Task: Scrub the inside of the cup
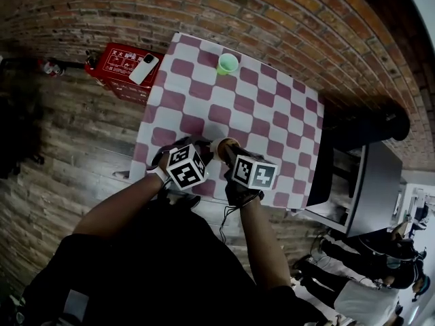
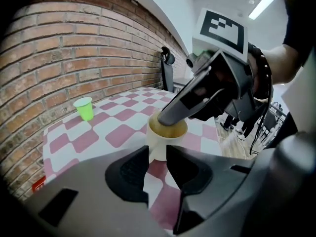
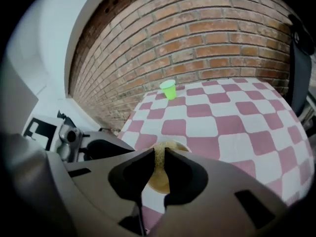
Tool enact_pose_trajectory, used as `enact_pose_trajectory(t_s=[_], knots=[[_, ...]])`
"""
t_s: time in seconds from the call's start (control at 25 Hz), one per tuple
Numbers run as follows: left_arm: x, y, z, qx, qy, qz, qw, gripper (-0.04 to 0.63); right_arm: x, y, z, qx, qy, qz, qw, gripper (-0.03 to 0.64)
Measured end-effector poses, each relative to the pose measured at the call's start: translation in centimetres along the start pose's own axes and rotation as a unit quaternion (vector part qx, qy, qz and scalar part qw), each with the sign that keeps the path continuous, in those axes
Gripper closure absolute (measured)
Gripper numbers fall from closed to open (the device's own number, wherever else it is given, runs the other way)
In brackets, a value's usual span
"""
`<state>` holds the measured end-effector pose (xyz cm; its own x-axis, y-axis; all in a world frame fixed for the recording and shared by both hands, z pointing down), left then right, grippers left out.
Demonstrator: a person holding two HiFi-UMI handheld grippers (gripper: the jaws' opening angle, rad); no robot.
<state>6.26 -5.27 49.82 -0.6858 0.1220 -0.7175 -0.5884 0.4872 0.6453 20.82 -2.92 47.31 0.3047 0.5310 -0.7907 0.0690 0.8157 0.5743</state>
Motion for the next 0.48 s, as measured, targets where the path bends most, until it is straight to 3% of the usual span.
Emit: enact_pose_trajectory(t_s=[0.2,0.28,0.36,0.4,0.48], knots=[[0.0,0.1,-0.1,0.005,-0.001,0.0,1.0,0.476,5.3,-1.4,0.5,-0.106,-0.054,0.116,0.986,0.545],[0.0,0.2,-0.2,0.006,-0.001,-0.001,1.0,0.476,8.2,-2.8,0.6,-0.096,-0.064,0.167,0.979,0.545],[0.0,0.2,-0.3,0.006,-0.002,-0.001,1.0,0.476,10.8,-4.5,0.2,-0.002,-0.046,0.187,0.981,0.545],[-0.1,0.2,-0.3,0.005,-0.003,0.0,1.0,0.476,11.7,-5.2,-0.1,0.071,-0.03,0.177,0.981,0.545],[-0.1,0.2,-0.3,0.005,-0.004,-0.001,1.0,0.476,11.9,-5.6,-1.1,0.214,-0.001,0.129,0.968,0.545]])
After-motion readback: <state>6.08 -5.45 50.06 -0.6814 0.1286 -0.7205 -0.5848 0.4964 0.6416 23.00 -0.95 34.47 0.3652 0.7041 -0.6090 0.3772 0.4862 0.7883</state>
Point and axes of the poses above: the fingertips, and each gripper's own axes: x backward along the fingers, z to its right, y out of its underside, the point moved 10 cm from there along x, backward along the fingers, and after that the axes turned 15 degrees about x, right-handed, at the moved point
